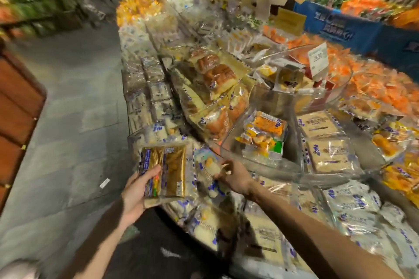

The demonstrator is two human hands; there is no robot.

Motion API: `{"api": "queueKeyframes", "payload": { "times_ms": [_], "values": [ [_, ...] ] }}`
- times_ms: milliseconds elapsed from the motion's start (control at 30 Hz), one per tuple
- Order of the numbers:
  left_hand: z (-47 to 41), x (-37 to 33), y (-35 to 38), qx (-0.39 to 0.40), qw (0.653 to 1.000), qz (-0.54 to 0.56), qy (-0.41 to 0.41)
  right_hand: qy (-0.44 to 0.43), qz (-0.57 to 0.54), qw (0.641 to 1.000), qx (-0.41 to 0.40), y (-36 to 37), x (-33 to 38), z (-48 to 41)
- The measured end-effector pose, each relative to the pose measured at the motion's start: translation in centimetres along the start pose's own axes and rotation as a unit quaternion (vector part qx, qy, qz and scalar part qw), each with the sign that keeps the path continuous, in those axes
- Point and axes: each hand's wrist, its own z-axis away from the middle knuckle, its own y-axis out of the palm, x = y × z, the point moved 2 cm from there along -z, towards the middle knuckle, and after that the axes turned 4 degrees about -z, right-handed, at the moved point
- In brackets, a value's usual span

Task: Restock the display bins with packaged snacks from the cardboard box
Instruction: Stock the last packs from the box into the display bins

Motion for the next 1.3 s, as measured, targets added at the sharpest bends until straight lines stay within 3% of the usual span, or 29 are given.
{"api": "queueKeyframes", "payload": {
  "times_ms": [267,367,433,467,533,600,667,900,1000,1167,1300],
  "values": [
    [-1.6,-0.9,-3.2,0.038,0.997,-0.046,-0.045,-0.012,0.212,0.977,-0.011,6.8,1.5,-5.8],
    [-2.7,-0.8,-4.1,0.054,0.995,-0.051,-0.07,-0.06,0.31,0.948,-0.044,7.5,1.0,-6.1],
    [-3.4,-0.8,-4.3,0.072,0.992,-0.06,-0.086,-0.096,0.318,0.939,-0.089,7.4,1.3,-5.5],
    [-3.7,-0.9,-4.3,0.079,0.99,-0.066,-0.091,-0.088,0.259,0.955,-0.117,7.4,1.5,-4.9],
    [-4.3,-1.2,-3.9,0.09,0.988,-0.08,-0.096,-0.034,0.019,0.986,-0.16,6.7,3.7,-2.2],
    [-5.0,-1.4,-2.8,0.106,0.985,-0.094,-0.099,0.079,-0.28,0.95,-0.113,6.2,6.0,0.1],
    [-5.5,-1.4,-0.9,0.136,0.98,-0.11,-0.095,0.112,-0.401,0.909,-0.036,5.6,7.1,2.0],
    [-5.5,-1.4,6.4,0.243,0.956,-0.165,-0.006,0.131,-0.574,0.807,-0.048,1.3,5.8,6.6],
    [-5.5,-1.2,8.1,0.238,0.953,-0.185,-0.014,0.108,-0.595,0.793,-0.072,0.2,4.4,7.5],
    [-5.4,-2.1,8.6,0.245,0.95,-0.192,0.0,0.11,-0.581,0.798,-0.114,-0.5,4.0,8.1],
    [-5.3,-4.3,6.1,0.18,0.962,-0.198,0.053,0.136,-0.585,0.793,-0.1,0.0,3.9,6.9]
  ]
}}
